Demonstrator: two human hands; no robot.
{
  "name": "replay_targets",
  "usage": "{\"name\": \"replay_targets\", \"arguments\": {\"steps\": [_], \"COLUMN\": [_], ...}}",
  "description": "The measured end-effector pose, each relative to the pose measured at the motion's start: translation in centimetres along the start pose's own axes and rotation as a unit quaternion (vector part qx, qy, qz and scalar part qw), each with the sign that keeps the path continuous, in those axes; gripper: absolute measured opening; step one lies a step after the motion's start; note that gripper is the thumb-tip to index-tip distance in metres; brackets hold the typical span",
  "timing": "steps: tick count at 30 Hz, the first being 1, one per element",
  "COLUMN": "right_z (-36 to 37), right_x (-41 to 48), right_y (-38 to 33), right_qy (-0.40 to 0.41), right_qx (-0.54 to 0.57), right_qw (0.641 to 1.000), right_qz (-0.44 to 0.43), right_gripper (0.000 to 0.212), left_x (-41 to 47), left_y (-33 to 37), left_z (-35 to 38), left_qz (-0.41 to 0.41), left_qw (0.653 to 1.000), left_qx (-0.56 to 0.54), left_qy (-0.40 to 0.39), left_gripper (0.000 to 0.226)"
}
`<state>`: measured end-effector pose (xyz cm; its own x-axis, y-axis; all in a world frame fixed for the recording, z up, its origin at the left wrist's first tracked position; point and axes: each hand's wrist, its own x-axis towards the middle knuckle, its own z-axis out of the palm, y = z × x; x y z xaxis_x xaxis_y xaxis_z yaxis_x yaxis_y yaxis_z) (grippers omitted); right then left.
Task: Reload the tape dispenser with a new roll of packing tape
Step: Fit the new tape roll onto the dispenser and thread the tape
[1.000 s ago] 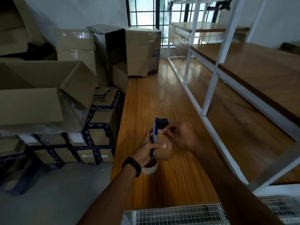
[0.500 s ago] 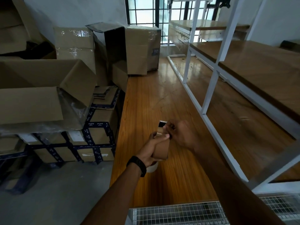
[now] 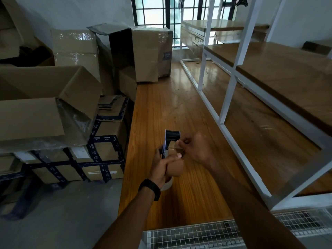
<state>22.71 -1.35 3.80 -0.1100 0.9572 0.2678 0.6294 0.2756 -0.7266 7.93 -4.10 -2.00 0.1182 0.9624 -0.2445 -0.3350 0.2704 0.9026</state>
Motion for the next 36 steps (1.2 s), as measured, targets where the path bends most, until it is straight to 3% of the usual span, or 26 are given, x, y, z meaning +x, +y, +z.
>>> {"name": "replay_targets", "arguments": {"steps": [5,17,23,33,36], "right_z": [0.1,-0.2,-0.3,-0.5,-0.5], "right_x": [0.2,0.0,-0.2,0.1,-0.1], "right_y": [-0.1,-0.6,0.2,1.5,1.4], "right_qy": [-0.005,-0.038,-0.095,-0.162,-0.137], "right_qx": [0.017,0.254,0.296,0.383,0.367], "right_qw": [1.0,0.952,0.939,0.888,0.904], "right_qz": [0.026,0.166,0.148,0.195,0.17], "right_gripper": [0.011,0.014,0.019,0.032,0.024], "left_x": [-0.2,-0.4,-0.3,-0.1,0.1], "left_y": [0.2,0.6,1.1,1.9,2.2], "left_z": [0.0,-0.6,-1.3,-2.2,-2.1], "left_qz": [0.033,0.087,0.105,0.122,0.116], "left_qw": [0.999,0.995,0.993,0.986,0.985], "left_qx": [0.013,0.041,0.046,0.073,0.079], "left_qy": [0.005,0.009,-0.025,-0.088,-0.105], "left_gripper": [0.068,0.072,0.092,0.079,0.078]}}
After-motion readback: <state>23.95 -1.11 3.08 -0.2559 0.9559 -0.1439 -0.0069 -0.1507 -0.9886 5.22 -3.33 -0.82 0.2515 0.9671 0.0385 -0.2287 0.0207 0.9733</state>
